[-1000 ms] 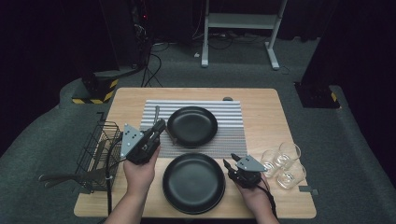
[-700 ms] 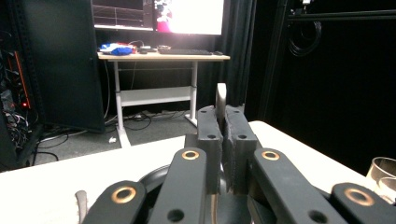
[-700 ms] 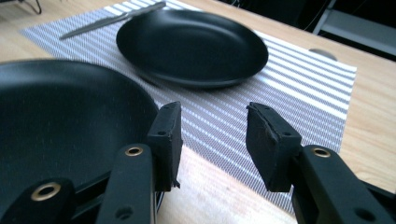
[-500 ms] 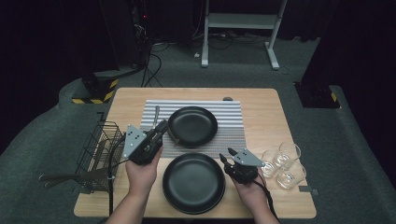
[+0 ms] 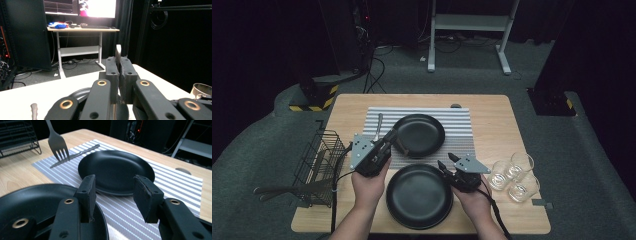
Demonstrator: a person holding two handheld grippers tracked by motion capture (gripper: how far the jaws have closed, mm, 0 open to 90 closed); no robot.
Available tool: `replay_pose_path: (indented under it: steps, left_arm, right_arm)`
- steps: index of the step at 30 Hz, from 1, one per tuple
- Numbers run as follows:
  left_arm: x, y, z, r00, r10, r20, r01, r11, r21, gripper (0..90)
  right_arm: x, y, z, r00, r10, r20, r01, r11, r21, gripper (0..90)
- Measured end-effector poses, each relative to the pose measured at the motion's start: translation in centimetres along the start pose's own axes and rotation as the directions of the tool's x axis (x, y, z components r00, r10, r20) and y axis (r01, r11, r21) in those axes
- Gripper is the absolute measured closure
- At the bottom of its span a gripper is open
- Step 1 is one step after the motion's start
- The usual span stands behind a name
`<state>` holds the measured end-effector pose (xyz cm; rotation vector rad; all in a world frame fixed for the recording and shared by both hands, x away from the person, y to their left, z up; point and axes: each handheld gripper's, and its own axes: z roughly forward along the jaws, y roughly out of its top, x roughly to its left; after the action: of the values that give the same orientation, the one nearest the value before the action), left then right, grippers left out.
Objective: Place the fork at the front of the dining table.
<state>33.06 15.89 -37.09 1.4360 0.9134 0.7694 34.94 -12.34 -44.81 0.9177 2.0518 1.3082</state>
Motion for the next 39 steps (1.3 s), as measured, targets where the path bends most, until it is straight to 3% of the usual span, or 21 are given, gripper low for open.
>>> replay_pose_path:
  steps: [10, 26, 39]
  left_arm:
    - [-0.8, -0.2, 0.7, 0.9998, 0.000, 0.018, 0.000, 1.0000, 0.003, 86.8]
    - [-1.5, -1.0, 2.2, 0.9989, 0.008, 0.046, -0.010, 0.9993, 0.036, 86.8]
    - [-1.3, -0.3, 2.0, 0.9986, -0.006, 0.053, 0.005, 1.0000, 0.007, 86.8]
  right_arm:
    - [1.2, 1.1, 0.7, 0.9992, -0.039, 0.002, 0.039, 0.999, -0.018, 50.3]
    - [2.9, 3.1, 2.5, 0.9976, -0.049, -0.048, 0.048, 0.998, -0.029, 53.9]
    - [3.6, 4.5, 2.8, 0.9952, -0.068, -0.071, 0.065, 0.997, -0.044, 56.5]
